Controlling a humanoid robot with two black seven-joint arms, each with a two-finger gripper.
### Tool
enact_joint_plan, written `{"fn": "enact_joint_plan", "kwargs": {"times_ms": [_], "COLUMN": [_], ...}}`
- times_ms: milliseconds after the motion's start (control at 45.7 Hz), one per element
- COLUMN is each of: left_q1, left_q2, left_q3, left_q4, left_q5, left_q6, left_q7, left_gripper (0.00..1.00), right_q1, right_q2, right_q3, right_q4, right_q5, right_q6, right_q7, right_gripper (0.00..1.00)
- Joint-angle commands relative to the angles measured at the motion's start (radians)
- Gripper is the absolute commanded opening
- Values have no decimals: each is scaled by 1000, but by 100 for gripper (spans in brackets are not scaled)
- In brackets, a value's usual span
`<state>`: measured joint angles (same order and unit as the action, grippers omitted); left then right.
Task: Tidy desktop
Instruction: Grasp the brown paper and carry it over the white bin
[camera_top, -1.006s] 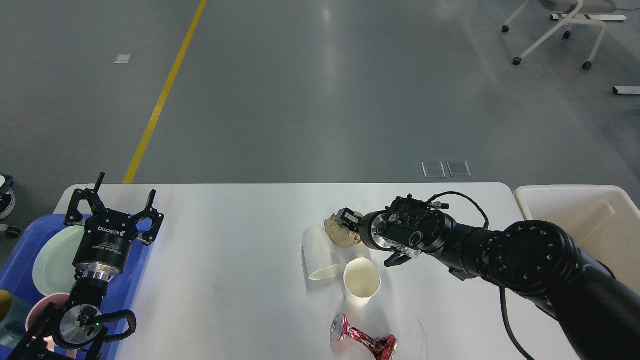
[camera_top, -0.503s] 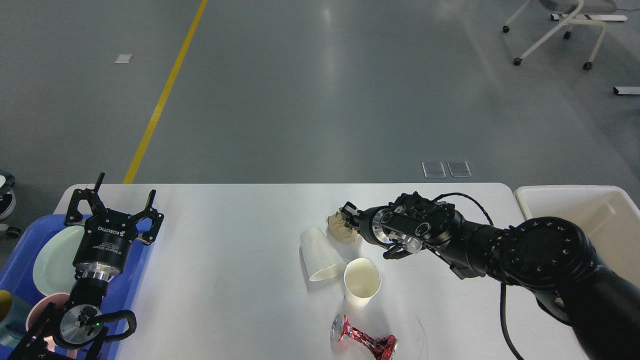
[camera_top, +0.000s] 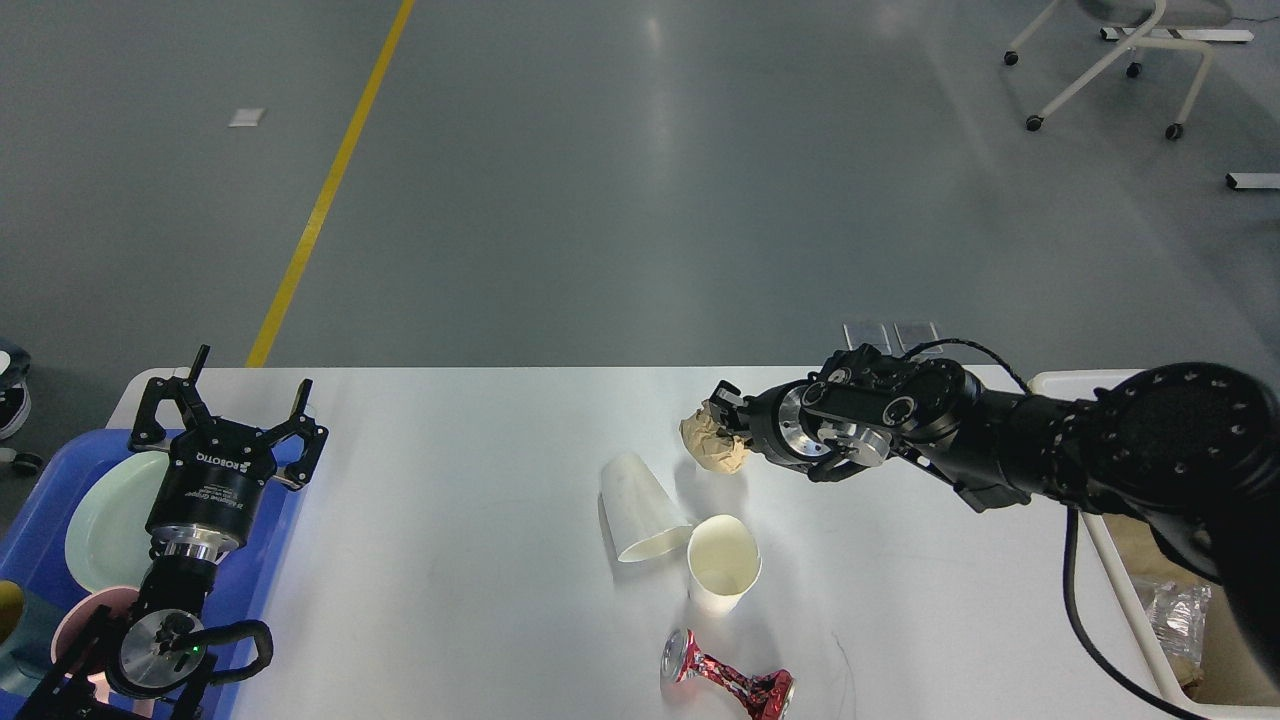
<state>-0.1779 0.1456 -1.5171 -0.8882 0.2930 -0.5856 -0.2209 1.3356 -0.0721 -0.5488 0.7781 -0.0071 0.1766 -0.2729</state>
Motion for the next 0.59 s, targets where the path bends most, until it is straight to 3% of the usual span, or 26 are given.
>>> {"fn": "enact_joint_plan", "kwargs": {"times_ms": [0,328,569], "left_q1": [0,0,0], "left_q2": [0,0,0], "left_q3": [0,0,0], "left_q4": [0,0,0], "left_q5": [0,0,0], "left_q6": [0,0,1], "left_q7": [2,2,2], "left_gripper": [96,96,96], "right_q1": [178,658,795], "right_q2": [-92,-182,-210], "right_q3": [-118,-447,-546], "right_q4": [176,614,742], "right_q5": [6,6,4], "right_q6": [104,181,238], "right_q7": [-3,-3,-6], "right_gripper": [0,0,0]}}
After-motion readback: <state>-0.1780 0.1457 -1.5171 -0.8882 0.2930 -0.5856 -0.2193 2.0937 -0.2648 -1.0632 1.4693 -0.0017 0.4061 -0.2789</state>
